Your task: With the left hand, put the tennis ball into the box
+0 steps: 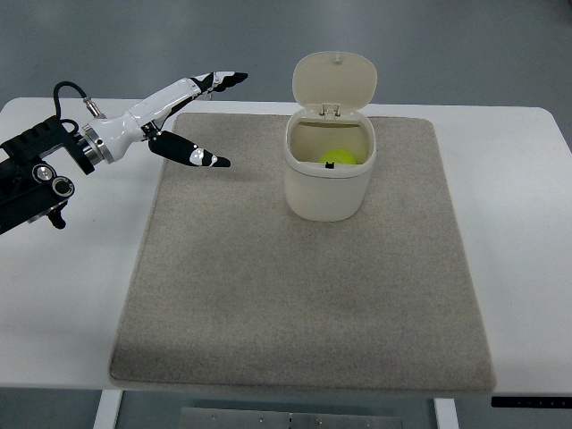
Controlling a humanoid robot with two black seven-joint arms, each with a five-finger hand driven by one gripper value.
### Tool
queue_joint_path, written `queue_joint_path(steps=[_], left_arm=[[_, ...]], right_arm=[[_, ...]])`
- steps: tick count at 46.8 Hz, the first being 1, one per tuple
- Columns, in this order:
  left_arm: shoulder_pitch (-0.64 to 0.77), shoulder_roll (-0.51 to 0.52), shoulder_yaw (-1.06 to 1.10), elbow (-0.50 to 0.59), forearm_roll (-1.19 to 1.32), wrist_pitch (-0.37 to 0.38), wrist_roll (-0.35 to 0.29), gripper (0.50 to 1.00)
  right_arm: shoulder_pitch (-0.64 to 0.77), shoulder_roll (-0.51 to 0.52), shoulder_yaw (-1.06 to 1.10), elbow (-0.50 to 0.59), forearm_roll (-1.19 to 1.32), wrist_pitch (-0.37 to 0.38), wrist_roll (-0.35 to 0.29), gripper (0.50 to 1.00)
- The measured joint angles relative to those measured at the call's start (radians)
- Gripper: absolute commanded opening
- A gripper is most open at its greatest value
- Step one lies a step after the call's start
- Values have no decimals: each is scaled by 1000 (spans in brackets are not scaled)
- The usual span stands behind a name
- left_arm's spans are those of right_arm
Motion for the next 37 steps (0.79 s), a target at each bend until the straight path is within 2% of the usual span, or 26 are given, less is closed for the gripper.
queue_joint_path(steps=[10,17,20,26,30,37], left_arm=[[27,-47,-11,98,-237,-82,5,994],[64,-92,-58,180,-423,-200,45,994],[102,-107,-121,194,-471,-249,99,994],[128,-111,-228,198,-512,-338,259,994],[138,-112,-268,204,-554,-382,319,994],[129,-99,-277,229,-706,-468,384,994]], right_arm=[[0,0,0,0,0,0,0,913],[0,0,0,0,0,0,0,913],[0,0,0,0,0,0,0,913],[0,0,0,0,0,0,0,913],[0,0,0,0,0,0,0,913],[0,0,0,0,0,0,0,913]])
